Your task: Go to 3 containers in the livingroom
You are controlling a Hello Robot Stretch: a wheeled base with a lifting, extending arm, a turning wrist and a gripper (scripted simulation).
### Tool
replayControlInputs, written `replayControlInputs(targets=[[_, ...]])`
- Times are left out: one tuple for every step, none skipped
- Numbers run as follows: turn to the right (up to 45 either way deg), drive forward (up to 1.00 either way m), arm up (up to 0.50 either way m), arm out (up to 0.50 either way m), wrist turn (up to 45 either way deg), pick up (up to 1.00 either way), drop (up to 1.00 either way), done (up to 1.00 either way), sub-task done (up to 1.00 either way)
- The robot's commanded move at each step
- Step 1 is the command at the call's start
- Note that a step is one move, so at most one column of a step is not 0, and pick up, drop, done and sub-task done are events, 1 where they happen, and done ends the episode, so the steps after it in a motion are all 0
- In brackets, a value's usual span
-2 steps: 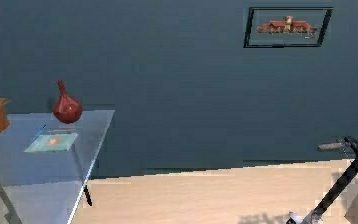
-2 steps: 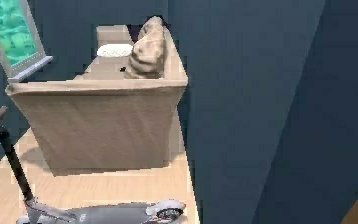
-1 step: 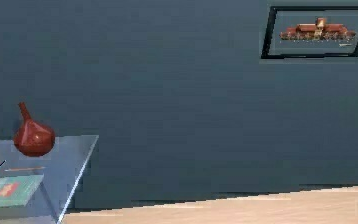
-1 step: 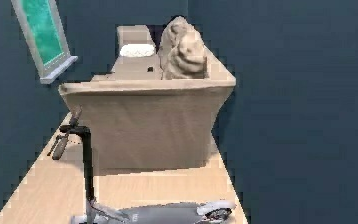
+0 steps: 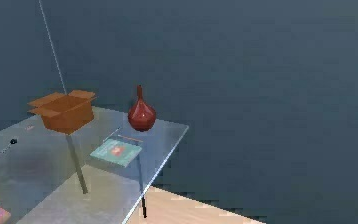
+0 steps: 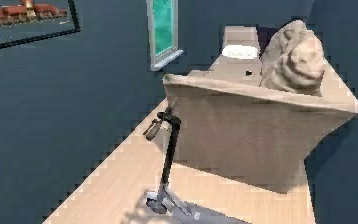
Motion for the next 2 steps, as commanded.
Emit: replayControlInputs(targets=[[0.0,0.35,0.00,0.00,0.0,0.00,0.00,0.00,0.00],[-15.0,0.00,0.00,0.00,0.0,0.00,0.00,0.00,0.00]])
